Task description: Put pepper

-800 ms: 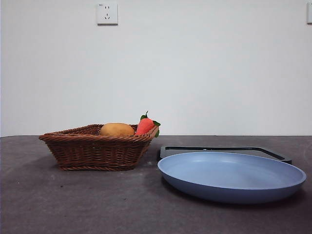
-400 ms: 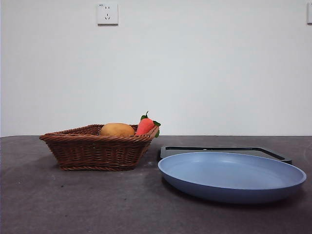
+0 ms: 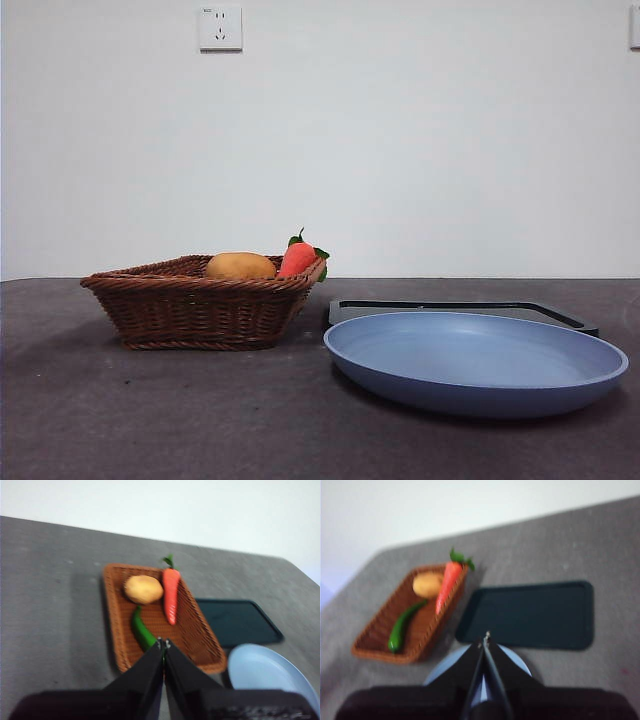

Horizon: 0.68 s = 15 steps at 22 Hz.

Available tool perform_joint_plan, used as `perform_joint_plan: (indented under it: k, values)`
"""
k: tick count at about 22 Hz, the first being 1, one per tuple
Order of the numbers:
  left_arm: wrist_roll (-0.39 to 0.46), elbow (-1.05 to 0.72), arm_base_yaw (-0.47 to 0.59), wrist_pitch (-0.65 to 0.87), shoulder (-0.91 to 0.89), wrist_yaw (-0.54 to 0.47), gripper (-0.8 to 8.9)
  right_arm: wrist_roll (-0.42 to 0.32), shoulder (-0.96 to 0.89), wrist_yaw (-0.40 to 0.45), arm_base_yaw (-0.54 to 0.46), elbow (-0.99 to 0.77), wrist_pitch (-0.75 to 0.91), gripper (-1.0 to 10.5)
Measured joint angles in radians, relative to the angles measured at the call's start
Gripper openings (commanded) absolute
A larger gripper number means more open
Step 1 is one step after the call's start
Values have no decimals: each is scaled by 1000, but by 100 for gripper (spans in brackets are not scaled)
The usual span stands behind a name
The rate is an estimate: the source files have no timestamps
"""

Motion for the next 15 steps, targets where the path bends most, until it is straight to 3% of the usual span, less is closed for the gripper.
perform_joint_plan:
  k: [8, 12, 14, 15]
  values:
    - [130, 166, 0, -227, 85, 96, 6, -205, 148, -1, 6, 262, -381, 6]
    - [150, 174, 0, -251, 89, 110, 19, -244, 159, -1, 6, 274, -419, 14]
    - [150, 174, 0, -251, 89, 110, 163, -249, 161, 0, 6, 274, -420, 86]
    - [150, 174, 0, -251, 89, 109, 277, -251, 161, 0, 6, 274, -419, 185]
